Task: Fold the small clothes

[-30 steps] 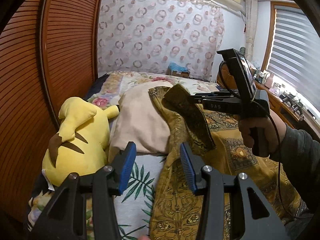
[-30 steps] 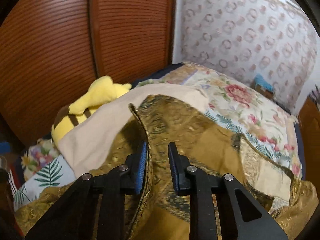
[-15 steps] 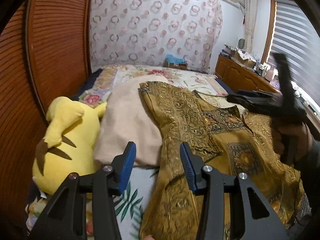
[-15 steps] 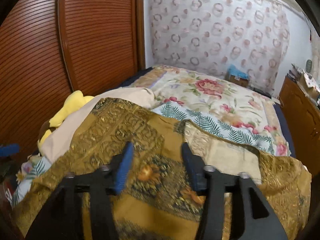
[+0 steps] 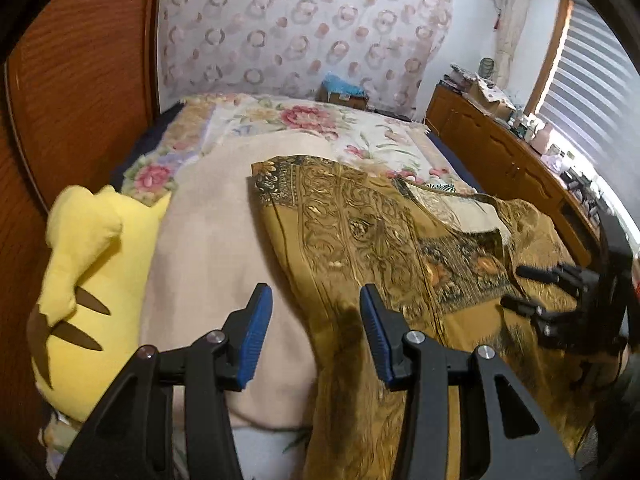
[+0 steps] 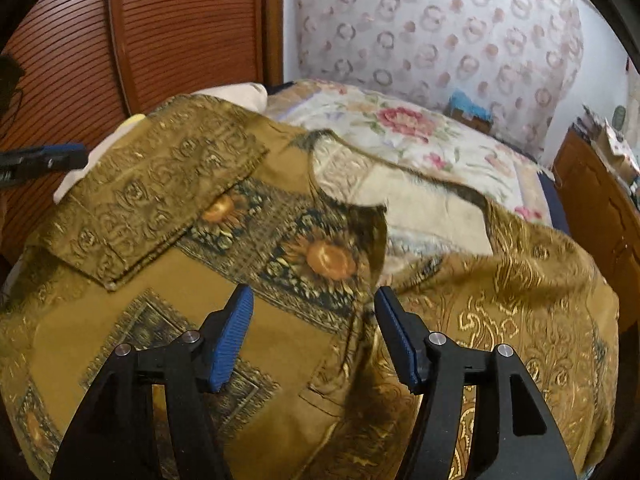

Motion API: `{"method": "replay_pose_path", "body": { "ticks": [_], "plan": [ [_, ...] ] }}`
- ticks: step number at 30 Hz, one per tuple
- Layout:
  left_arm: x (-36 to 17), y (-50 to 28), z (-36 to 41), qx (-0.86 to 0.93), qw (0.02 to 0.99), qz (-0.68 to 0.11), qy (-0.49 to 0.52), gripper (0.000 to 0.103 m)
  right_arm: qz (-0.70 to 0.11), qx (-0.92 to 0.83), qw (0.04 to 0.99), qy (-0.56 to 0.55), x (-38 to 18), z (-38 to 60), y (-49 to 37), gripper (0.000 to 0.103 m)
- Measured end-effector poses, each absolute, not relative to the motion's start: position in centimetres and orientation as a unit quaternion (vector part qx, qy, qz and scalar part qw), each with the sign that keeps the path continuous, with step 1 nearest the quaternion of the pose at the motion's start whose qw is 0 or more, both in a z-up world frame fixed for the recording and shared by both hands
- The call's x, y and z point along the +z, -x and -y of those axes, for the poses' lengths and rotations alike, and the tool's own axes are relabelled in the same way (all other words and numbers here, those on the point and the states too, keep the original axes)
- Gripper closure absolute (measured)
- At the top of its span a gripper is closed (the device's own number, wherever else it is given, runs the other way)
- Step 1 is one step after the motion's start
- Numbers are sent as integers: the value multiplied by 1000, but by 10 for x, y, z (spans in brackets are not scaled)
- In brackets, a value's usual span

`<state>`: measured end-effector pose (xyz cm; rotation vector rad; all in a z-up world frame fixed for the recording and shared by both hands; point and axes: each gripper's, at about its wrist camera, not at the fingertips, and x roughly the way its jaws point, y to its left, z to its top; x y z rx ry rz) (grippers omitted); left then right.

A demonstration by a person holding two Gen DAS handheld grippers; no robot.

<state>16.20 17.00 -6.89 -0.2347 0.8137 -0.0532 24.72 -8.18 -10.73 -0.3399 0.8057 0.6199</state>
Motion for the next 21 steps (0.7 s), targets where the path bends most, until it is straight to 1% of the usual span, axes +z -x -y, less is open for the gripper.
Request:
{"method": "replay_pose_path", "body": {
  "ticks": [2, 4, 9, 11, 12, 14, 15, 16, 21],
  "plan": [
    [-71, -173, -174, -16, 908, -403, 116, 59, -388, 291, 859, 166, -111, 83, -247, 38],
    [-72, -180, -174, -14, 907, -406, 109, 66, -390, 291, 857, 169, -115, 85, -246, 38],
    [-76, -192, -172, -20, 900, -423, 107, 68, -391, 292, 856, 168, -118, 88, -246, 38],
    [-76, -193, -167, -24, 900, -425, 97, 74, -393, 291, 856, 169, -119, 89, -246, 38],
    [-76, -193, -164, -27, 900, -426, 91, 82, -392, 291, 856, 169, -118, 88, -246, 38],
    [-75, -195, -159, -26, 901, -427, 75, 92, -392, 290, 856, 168, -118, 88, -246, 38],
    [-73, -196, -160, -25, 903, -425, 67, 99, -393, 291, 856, 167, -117, 88, -246, 38],
    [-71, -195, -160, -25, 905, -420, 63, 101, -394, 290, 856, 166, -117, 88, -246, 38],
    [-52, -190, -180, 6, 919, -388, 73, 102, -393, 285, 857, 170, -116, 85, -246, 38]
  ]
}}
